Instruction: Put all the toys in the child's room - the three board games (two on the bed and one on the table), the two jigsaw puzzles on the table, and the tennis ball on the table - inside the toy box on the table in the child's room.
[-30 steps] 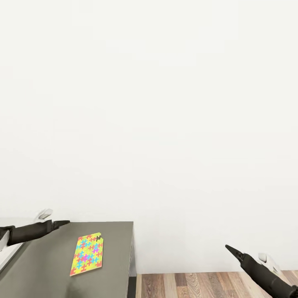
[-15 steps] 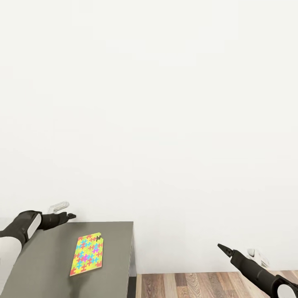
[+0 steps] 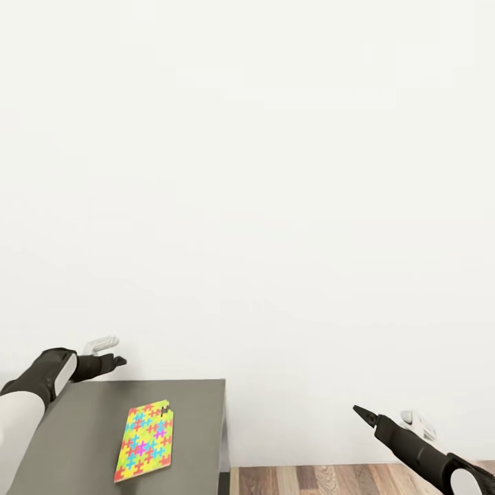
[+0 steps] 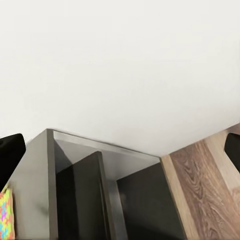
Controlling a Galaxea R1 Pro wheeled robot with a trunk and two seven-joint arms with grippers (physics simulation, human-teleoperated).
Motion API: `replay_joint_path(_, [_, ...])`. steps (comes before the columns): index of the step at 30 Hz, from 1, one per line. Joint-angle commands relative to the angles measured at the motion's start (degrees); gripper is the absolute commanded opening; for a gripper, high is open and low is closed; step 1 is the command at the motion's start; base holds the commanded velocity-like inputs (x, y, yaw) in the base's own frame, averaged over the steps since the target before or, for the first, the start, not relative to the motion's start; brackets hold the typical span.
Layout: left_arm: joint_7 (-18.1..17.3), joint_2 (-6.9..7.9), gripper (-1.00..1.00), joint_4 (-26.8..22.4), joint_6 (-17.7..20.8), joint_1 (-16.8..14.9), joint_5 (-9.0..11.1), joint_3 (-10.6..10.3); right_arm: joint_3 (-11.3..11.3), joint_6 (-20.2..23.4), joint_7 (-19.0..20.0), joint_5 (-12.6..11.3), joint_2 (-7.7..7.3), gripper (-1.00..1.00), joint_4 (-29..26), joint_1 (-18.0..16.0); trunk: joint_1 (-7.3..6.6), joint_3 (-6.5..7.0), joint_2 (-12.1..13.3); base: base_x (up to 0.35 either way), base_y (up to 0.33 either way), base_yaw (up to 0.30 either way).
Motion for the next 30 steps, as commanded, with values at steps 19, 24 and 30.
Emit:
replay_joint_path(19, [1.4,-1.75,1.00,0.3,-1.2,0.0,-1.1,-1.9,1.6,0.5,0.3,0.2,-0.74,1.00,0.1,-0.1,0.03,-0.02,0.0,0.010,0.005,0.000])
replay_joint_path(24, [1.4,-1.85,1.00,0.4,-1.3,0.0,-1.2,-3.2,1.6,0.5,0.3,0.2,-0.77,1.00,0.1,-0.1,0.03,-0.02,0.0,0.000,0.000,0.000])
replay_joint_path(30, [1.4,-1.88,1.00,1.1,-2.3,0.0,-1.1,-3.6,1.6,0.5,0.3,0.2,-0.78,1.00,0.1,-0.1,0.03,-0.02,0.0,0.000,0.000,0.000])
